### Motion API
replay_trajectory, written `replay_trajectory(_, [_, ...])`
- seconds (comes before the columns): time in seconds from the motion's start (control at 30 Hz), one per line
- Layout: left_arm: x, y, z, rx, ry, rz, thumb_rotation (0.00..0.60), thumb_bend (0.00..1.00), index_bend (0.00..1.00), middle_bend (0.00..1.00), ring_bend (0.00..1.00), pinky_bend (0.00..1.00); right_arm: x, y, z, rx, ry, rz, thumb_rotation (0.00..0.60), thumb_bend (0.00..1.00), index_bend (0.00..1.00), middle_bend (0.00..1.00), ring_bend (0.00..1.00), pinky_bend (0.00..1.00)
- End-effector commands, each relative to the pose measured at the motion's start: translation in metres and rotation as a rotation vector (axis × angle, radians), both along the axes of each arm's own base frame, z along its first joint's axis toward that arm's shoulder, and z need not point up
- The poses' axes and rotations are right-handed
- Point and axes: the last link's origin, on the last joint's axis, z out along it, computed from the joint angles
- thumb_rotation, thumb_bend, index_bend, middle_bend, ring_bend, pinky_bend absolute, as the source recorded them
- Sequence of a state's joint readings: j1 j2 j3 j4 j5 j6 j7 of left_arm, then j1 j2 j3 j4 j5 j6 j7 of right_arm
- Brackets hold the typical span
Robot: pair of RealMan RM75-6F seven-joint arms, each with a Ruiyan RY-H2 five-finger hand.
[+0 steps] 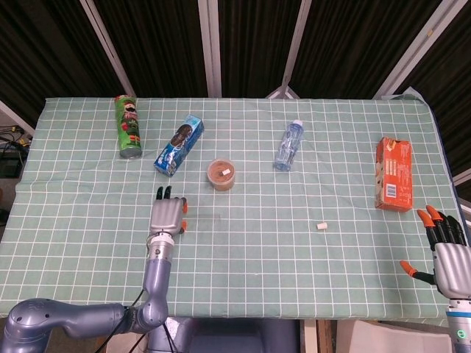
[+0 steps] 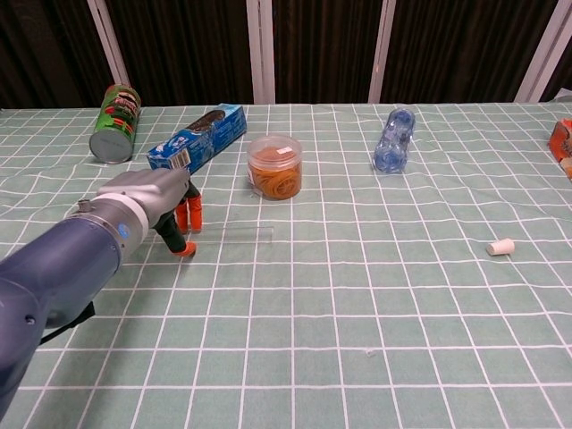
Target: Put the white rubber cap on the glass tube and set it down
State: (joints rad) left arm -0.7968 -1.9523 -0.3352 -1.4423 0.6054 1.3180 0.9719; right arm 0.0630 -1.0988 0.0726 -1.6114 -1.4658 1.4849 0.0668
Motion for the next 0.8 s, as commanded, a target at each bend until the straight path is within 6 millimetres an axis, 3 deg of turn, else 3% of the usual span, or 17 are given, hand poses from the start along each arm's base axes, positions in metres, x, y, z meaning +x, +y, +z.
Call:
replay_trajectory(0.03, [0.001, -0.001, -0.001, -0.003, -0.004, -0.004, 0.600, 0.55, 0.52, 0.45, 0.08, 0.00, 0.000, 0.000, 0.000, 0.000, -0.001, 0.000, 0.600, 0.18, 0.03, 0.00, 0.00, 0.00])
replay_trajectory(0.27, [0.003, -0.001, 0.000, -0.002, -0.012, -0.017, 0.600, 0.73, 0.55, 0.47, 0.10, 0.00, 0.000, 0.000, 0.000, -0.004, -0.005, -0.003, 0.600, 0.18, 0.03, 0.00, 0.00, 0.00])
replay_trajectory(0.8, [0.020, 0.001, 0.034, 0.038, -0.165, -0.122, 0.600, 0.76, 0.55, 0.48, 0.10, 0.00, -0.001, 0.001, -0.001, -0.004, 0.004, -0.015, 0.600, 0.18, 0.04, 0.00, 0.00, 0.00])
